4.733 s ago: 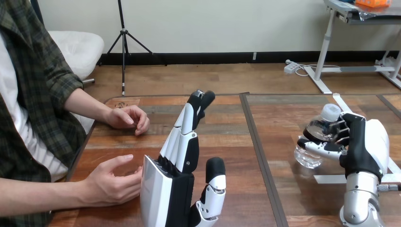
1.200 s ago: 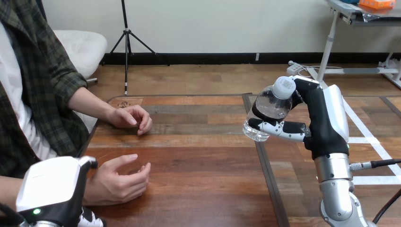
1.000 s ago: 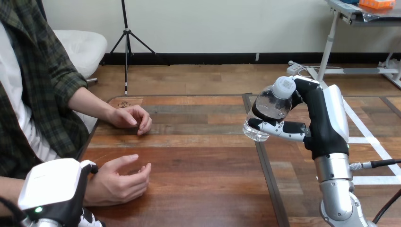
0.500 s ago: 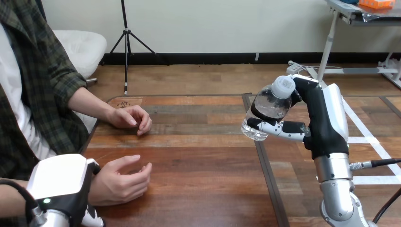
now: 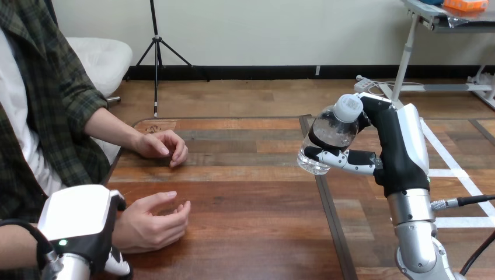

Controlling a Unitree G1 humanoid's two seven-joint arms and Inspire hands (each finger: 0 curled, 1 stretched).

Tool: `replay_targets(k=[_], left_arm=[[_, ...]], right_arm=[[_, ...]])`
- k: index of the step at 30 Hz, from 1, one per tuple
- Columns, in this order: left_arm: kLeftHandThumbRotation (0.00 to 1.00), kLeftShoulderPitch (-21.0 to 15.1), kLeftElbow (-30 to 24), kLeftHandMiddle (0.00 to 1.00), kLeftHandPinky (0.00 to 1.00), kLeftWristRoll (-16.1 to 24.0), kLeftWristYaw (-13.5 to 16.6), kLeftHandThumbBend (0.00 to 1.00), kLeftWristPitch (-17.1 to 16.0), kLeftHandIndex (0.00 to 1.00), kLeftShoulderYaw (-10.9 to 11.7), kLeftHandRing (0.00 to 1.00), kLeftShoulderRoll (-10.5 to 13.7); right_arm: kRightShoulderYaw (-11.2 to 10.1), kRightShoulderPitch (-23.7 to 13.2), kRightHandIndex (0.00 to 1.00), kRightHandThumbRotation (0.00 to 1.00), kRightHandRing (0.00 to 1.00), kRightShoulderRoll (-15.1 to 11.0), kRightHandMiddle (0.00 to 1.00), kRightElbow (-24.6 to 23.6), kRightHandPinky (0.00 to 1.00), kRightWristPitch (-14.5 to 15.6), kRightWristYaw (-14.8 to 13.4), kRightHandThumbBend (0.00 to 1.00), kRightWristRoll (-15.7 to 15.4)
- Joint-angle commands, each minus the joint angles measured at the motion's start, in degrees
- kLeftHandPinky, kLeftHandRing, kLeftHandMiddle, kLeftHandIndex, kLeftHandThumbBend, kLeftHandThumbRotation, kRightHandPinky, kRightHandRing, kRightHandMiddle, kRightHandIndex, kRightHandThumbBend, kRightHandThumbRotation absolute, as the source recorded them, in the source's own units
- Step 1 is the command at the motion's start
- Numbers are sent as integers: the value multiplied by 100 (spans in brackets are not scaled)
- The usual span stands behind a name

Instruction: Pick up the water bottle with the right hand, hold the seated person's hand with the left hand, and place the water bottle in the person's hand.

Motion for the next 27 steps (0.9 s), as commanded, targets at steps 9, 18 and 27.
replay_targets(k=[9,18,27], left_arm=[[0,-447,872,67,61,48,692,96,15,66,-264,64,80],[0,-542,1102,66,58,-4,704,93,148,65,-353,62,114],[0,-575,1225,64,56,77,723,95,298,64,-444,60,127]], right_arm=[[-129,-403,45,0,45,-98,48,-8,42,-286,-60,74,120],[-158,-402,45,0,45,-105,48,25,42,-290,15,74,191],[-170,-397,45,0,45,-122,48,57,42,-310,42,73,229]])
